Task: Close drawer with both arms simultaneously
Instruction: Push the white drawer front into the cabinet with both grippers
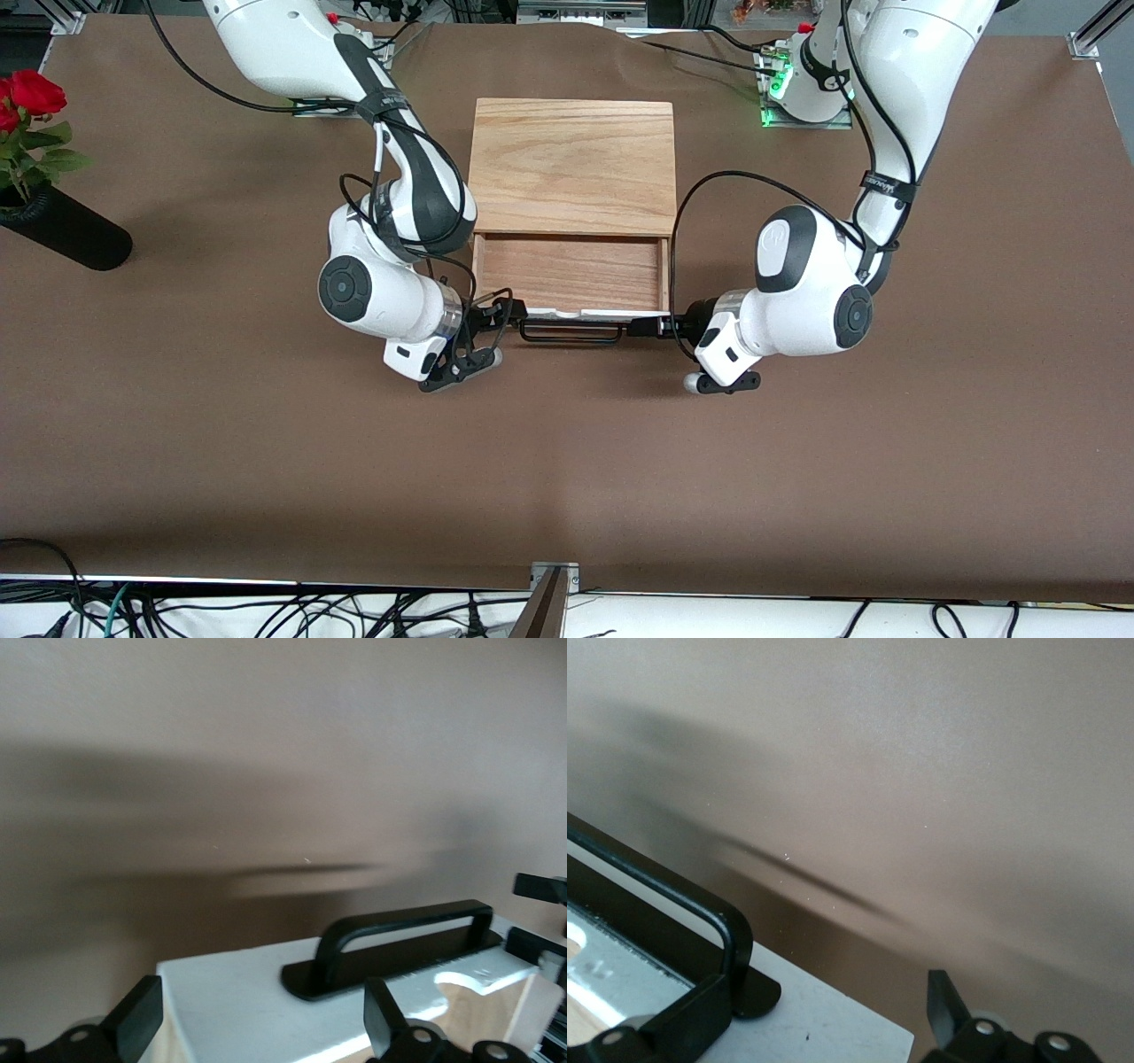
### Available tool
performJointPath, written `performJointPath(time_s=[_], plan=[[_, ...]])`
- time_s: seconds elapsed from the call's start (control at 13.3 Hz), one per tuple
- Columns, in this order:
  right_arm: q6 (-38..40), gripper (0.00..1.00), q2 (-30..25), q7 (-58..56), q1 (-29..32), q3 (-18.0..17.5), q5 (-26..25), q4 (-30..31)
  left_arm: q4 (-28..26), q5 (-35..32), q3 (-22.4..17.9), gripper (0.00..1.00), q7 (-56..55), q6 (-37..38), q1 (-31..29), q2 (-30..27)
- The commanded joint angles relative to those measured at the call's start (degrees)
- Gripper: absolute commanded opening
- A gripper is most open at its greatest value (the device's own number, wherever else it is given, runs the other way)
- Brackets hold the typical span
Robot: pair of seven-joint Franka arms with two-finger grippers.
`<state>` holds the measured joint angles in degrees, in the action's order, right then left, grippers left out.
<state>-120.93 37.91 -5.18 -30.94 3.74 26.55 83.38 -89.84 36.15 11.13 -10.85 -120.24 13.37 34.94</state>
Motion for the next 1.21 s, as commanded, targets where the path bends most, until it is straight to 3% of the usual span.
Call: performJointPath(time_s=[0.0, 0.53, 1.13], plan=[[2.10, 1.00, 0.15, -0.53, -0.61, -0.23, 1.04, 0.03, -0.95, 2.35, -0.23, 1.00, 0.30, -0.53, 1.22, -0.14], [7.54, 1.00, -0.20, -0.62, -0.26, -0.14, 1.13, -0.06, -4.29, 2.17, -0.23, 1.00, 0.48, 0.00, 1.40, -0.48], [16.94, 1.00, -0.38, -0.53, 0.09, 0.04, 1.13, -2.52, -12.55, 1.47, -0.06, 1.00, 0.65, 0.44, 1.40, -6.37]])
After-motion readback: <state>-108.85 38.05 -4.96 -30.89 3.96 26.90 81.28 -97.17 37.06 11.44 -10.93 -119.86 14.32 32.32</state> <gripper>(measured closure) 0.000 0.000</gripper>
